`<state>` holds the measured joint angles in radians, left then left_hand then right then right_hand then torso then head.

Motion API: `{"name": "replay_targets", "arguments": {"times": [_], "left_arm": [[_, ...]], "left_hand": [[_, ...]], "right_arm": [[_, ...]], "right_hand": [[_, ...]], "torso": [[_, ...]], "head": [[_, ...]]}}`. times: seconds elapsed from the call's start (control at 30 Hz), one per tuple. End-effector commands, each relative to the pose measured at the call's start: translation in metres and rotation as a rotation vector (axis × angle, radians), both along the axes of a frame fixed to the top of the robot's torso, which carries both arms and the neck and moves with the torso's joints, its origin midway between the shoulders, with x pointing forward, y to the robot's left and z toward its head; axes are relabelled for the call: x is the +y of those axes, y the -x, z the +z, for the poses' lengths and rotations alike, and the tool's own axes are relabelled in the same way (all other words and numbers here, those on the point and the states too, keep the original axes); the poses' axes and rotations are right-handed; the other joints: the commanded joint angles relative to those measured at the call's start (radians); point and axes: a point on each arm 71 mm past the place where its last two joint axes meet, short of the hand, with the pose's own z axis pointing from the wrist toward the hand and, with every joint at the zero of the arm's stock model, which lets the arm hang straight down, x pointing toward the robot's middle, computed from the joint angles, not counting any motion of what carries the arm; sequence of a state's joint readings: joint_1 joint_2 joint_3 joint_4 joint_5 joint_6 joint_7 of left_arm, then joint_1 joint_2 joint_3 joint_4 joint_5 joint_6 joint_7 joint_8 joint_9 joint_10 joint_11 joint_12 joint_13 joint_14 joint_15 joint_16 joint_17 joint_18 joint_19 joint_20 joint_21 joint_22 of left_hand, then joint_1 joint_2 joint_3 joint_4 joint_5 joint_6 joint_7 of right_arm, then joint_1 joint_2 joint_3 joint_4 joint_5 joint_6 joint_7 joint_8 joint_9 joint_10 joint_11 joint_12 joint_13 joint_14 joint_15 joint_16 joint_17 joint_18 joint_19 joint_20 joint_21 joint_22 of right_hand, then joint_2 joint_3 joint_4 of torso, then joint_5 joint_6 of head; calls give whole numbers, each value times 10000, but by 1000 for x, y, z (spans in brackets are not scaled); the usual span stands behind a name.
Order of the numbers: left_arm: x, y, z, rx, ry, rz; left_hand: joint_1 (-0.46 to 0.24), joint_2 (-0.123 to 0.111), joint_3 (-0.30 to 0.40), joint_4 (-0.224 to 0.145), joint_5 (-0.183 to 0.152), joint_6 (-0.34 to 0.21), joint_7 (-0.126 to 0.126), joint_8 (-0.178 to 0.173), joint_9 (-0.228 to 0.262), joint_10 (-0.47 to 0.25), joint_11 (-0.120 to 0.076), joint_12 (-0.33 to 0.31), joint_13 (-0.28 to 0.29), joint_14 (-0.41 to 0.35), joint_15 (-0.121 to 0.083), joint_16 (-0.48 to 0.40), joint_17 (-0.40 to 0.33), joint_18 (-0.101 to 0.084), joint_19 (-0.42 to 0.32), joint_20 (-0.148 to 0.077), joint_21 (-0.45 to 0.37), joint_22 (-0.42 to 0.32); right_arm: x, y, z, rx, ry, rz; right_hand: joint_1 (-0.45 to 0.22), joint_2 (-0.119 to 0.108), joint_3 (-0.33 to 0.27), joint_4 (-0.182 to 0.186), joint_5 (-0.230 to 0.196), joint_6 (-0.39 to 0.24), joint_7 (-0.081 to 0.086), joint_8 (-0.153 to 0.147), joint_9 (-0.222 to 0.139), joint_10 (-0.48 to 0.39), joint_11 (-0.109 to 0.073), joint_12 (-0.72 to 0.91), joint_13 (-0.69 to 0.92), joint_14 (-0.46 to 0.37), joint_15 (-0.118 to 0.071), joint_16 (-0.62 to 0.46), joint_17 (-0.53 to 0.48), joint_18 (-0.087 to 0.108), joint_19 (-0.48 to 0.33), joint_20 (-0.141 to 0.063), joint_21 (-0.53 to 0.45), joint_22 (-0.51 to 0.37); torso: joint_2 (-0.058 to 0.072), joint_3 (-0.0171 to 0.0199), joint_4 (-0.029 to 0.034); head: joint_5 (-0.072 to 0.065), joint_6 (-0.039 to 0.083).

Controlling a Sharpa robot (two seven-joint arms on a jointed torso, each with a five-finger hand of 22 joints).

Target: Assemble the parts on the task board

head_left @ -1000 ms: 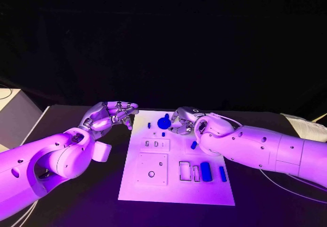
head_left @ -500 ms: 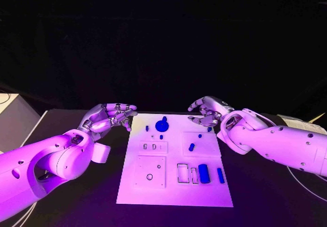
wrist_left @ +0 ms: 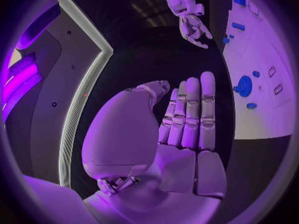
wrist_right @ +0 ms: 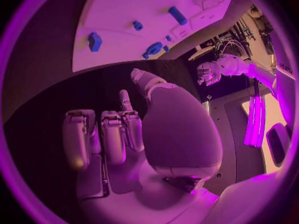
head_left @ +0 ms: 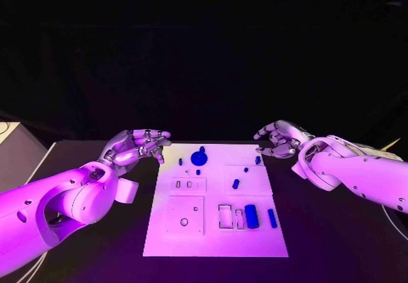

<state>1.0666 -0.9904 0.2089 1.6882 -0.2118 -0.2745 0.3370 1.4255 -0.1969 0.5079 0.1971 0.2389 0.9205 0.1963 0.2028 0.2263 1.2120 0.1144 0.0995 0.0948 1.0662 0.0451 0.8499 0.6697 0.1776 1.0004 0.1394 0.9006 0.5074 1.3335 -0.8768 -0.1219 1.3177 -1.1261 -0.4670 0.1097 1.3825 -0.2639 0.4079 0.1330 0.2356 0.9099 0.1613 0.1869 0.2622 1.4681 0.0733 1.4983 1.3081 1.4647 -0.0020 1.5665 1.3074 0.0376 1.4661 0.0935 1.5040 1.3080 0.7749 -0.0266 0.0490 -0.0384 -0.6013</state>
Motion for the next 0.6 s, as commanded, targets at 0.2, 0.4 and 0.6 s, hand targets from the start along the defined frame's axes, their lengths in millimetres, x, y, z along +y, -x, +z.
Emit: {"name": "replay_targets", "arguments": {"times": [0.2, 0.4, 0.6], "left_arm": [[-2, 0, 0, -71, 26, -187], [-1, -1, 0, -82, -29, -164], [-1, -1, -1, -101, -75, -165]], "left_hand": [[13, -40, -5, -71, -56, -7, -62, -4, 15, 73, -6, 55, 21, -24, -17, 55, -9, 69, -105, -9, 68, 27], [-46, -34, -12, -115, -48, -44, -46, -12, 35, -138, 20, 17, 55, 197, -18, 283, 50, 64, -50, -21, 302, 149], [-68, -37, -13, -121, -48, -53, -43, -11, 42, -196, 30, 7, 64, 245, -16, 356, 73, 64, -36, -22, 378, 190]], "right_arm": [[-8, -1, -22, 779, 655, 468], [-11, -2, -35, 992, 912, 267], [-11, -6, -41, 977, 987, 6]], "right_hand": [[197, 42, -396, -51, -128, -473, 101, -247, -110, 98, 133, -176, 1846, 1061, 114, 43, 2634, -175, 723, 135, 3, 1923], [339, 175, -861, 18, -151, -608, 166, -335, -153, 56, 196, -205, 1821, 1061, 176, 43, 2634, -178, 729, 201, 14, 1940], [364, 224, -948, 51, -138, -607, 177, -340, -156, 86, 207, -174, 1846, 1061, 185, 43, 2634, -185, 740, 212, 37, 1965]], "torso": [[10, -4, 28], [2, -12, 20], [-2, -17, 20]], "head": [[-83, -155], [-81, -215], [-90, -234]]}}
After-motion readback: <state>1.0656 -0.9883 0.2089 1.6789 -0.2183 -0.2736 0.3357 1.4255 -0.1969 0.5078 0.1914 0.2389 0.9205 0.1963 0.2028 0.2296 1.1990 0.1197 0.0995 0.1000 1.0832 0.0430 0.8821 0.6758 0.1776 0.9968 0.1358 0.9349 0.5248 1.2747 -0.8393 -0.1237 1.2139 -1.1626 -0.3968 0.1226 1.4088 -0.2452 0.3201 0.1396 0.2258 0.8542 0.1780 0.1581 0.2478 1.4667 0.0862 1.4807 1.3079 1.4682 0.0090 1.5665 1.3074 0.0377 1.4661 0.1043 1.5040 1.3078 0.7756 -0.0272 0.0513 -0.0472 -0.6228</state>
